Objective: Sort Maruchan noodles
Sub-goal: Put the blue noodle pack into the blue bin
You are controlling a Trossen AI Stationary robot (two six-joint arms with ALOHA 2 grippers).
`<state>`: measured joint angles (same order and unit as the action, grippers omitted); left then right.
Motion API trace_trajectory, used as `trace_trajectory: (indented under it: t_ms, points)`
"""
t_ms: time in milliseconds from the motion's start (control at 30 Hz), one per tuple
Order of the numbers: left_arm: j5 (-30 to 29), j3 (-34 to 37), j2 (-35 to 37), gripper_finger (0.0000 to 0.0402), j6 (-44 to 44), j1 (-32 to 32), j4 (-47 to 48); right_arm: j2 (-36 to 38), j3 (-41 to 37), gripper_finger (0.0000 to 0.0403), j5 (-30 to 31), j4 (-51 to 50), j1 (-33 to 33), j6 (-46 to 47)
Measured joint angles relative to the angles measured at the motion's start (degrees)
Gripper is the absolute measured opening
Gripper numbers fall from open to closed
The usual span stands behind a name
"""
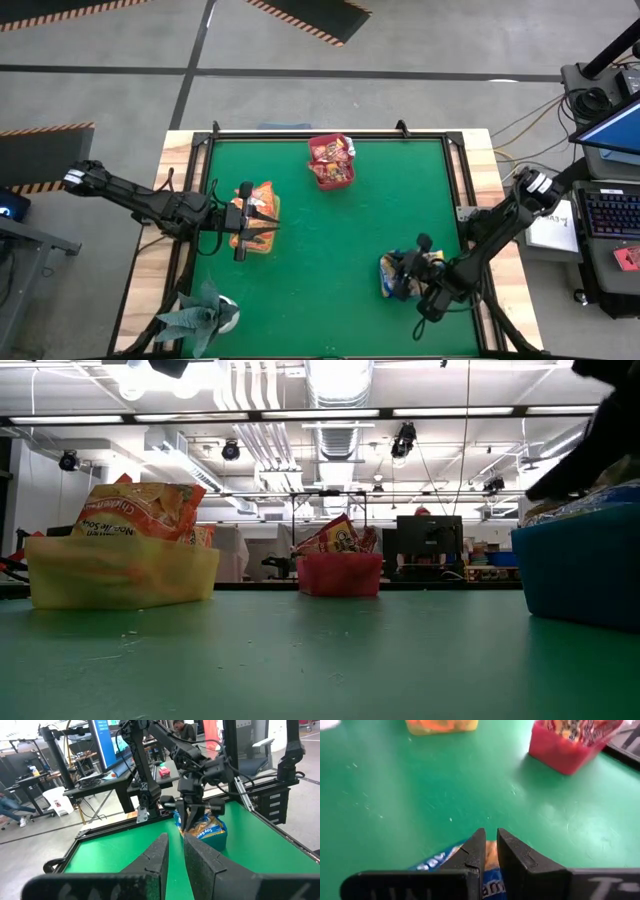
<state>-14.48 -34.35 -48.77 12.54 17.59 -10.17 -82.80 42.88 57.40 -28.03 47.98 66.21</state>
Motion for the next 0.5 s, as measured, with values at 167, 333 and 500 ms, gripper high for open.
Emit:
trace_trajectory:
  t_ms: [167,333,500]
  points:
    - [0.00,0.00,0.00,0.0043,-0.15,0.01,0.01,6.84,0.60,0.0038,-0.86,-0.17,1.28,-6.20]
    - [0.00,0.00,0.00,0.0043,-0.15,0.01,0.00,15.21,-0.15,0.0038,-0.02,-2.54,6.20,-6.47]
    - [0.00,0.00,-0.02,0.0043,-0.16,0.00,-0.02,18.00,-5.83,0.0038,6.14,-3.11,11.88,5.81]
